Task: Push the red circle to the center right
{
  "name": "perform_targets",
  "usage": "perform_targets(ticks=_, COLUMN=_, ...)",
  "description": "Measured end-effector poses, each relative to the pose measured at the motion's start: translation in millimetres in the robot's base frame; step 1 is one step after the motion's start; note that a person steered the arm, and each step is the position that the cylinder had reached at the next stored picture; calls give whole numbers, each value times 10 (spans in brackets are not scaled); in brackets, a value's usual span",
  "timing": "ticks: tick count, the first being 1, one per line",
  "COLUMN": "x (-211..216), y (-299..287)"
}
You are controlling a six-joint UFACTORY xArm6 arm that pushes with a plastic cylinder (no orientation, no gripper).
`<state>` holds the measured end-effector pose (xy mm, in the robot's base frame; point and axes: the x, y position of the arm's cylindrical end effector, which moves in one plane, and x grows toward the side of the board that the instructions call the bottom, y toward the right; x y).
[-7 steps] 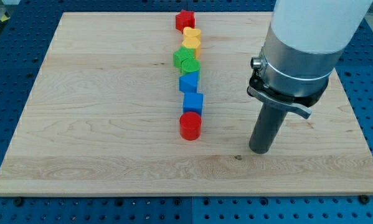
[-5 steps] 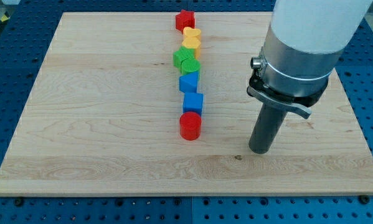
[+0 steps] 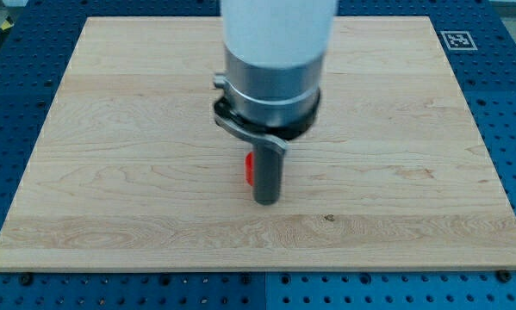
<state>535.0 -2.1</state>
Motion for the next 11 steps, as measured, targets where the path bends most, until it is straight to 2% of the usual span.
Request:
perform_targets(ticks=1, x=-20, y=-10)
perform_targets(ticks=3, x=9, y=-831)
perform_targets(ticks=4, x=-338, y=-853)
perform_targets(ticks=5, x=-397, y=-853)
perform_targets(ticks=6, x=-370, y=-742)
perform_targets(ticks=8, x=-337, y=-110)
perform_targets(ticks=10, x=80, y=550)
perform_targets(ticks=11, x=88, y=793)
